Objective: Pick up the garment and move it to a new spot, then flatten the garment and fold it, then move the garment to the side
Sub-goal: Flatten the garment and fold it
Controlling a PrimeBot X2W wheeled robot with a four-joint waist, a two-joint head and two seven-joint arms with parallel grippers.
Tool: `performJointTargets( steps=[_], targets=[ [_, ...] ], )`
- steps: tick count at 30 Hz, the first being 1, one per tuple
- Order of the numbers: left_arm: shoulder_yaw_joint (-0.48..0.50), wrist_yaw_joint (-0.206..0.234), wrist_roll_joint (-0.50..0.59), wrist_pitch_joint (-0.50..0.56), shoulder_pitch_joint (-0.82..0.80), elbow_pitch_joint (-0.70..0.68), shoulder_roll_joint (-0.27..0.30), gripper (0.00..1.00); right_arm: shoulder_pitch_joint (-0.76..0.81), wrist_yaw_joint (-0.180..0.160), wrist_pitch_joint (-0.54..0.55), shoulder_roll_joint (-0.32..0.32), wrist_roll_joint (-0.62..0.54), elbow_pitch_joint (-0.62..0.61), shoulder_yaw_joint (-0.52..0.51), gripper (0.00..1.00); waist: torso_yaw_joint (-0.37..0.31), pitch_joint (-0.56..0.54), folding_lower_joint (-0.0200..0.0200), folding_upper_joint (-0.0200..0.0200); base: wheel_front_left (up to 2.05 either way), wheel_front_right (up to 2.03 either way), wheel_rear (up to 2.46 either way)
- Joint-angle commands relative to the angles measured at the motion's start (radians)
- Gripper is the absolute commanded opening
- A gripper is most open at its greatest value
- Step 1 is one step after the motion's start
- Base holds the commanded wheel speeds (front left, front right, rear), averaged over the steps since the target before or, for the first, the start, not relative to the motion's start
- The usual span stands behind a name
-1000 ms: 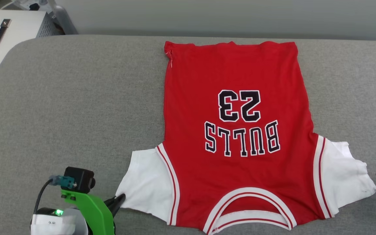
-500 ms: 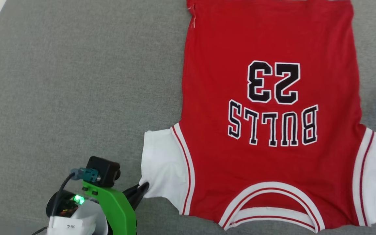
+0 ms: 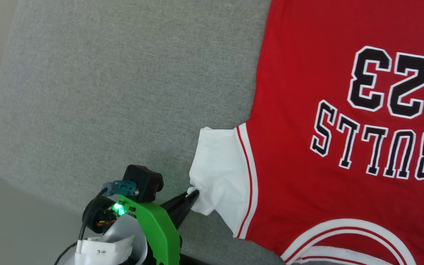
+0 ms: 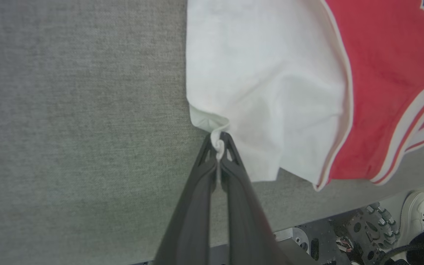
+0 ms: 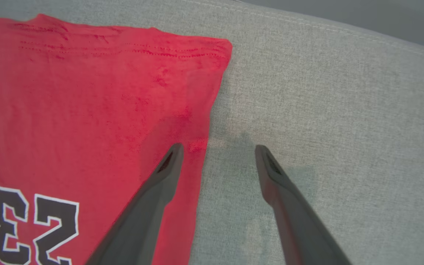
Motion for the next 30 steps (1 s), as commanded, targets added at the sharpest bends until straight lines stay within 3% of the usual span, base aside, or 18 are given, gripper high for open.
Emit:
performJointTargets(
  steps=[1,7,14,15,16,17,30],
  targets=[
    [-0.007,-0.012,0.003,-0.009,-0.021,0.004,-0.011,0.00,-0.026,-0.001,-0.004,-0.007,-0.020,0.020,0.006,1.00,0.096,0.091,-0.0001,0.0000,0.00,0.00,0.00],
    [-0.018,-0.032,0.007,-0.042,-0.044,0.033,-0.033,0.00,-0.087,-0.001,-0.019,-0.019,-0.068,0.098,0.029,1.00,0.133,0.116,-0.0001,0.0000,0.00,0.00,0.00],
    [-0.026,-0.041,0.009,-0.063,-0.054,0.060,-0.047,0.00,-0.052,-0.001,-0.019,-0.031,-0.064,0.150,0.065,1.00,0.146,0.123,-0.0001,0.0000,0.00,0.00,0.00],
    [-0.026,-0.041,0.010,-0.064,-0.055,0.063,-0.047,0.00,-0.044,-0.001,-0.017,-0.033,-0.061,0.153,0.068,0.75,0.146,0.122,-0.0001,0.0000,0.00,0.00,0.00],
    [-0.026,-0.040,0.011,-0.066,-0.056,0.066,-0.047,0.00,-0.033,-0.001,-0.018,-0.037,-0.057,0.153,0.075,0.17,0.146,0.121,-0.0001,0.0000,0.00,0.00,0.00],
    [-0.025,-0.040,0.011,-0.067,-0.056,0.069,-0.046,0.00,-0.024,-0.001,-0.018,-0.042,-0.053,0.152,0.082,0.00,0.145,0.120,-0.0001,0.0000,0.00,0.00,0.00],
    [-0.010,-0.025,0.013,-0.071,-0.062,0.085,-0.034,0.00,0.084,-0.001,-0.056,-0.059,-0.009,0.144,0.092,0.00,0.093,0.050,-0.0001,0.0000,0.00,0.00,0.00]
  ],
)
